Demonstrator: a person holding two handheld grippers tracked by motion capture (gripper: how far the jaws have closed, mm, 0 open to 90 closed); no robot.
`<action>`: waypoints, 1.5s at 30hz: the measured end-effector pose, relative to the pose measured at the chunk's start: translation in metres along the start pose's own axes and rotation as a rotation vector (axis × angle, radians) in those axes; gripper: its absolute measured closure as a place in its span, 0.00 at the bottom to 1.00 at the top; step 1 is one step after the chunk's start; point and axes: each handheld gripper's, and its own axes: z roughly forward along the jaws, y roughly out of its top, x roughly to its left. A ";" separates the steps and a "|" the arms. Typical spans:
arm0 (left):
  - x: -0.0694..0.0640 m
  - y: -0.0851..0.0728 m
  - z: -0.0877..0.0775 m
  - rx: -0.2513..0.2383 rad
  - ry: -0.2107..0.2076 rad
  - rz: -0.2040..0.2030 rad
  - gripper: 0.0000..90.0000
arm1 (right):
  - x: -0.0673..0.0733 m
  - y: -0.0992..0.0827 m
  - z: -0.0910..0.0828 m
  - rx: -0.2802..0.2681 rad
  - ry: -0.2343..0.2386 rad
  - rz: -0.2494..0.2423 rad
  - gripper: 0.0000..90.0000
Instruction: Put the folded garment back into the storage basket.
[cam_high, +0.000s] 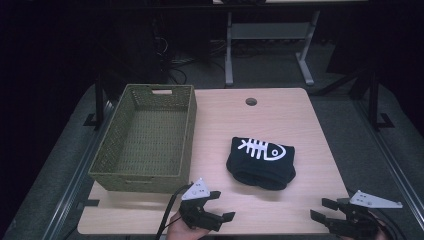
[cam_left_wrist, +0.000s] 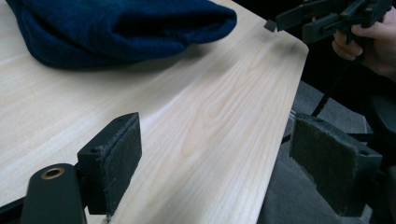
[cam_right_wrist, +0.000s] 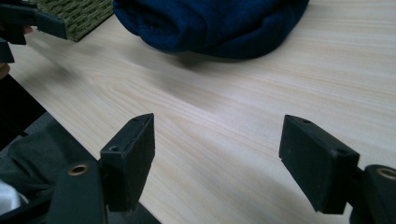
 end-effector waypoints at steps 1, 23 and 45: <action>0.000 0.000 0.000 0.000 0.000 0.000 0.19 | 0.000 0.000 0.000 0.000 0.000 0.000 0.29; 0.018 0.049 0.022 -0.028 0.026 -0.038 0.19 | -0.008 0.056 0.017 -0.017 0.033 -0.031 0.26; 0.056 0.093 0.057 -0.033 0.154 -0.123 0.20 | -0.024 0.104 0.052 0.016 0.044 -0.006 0.27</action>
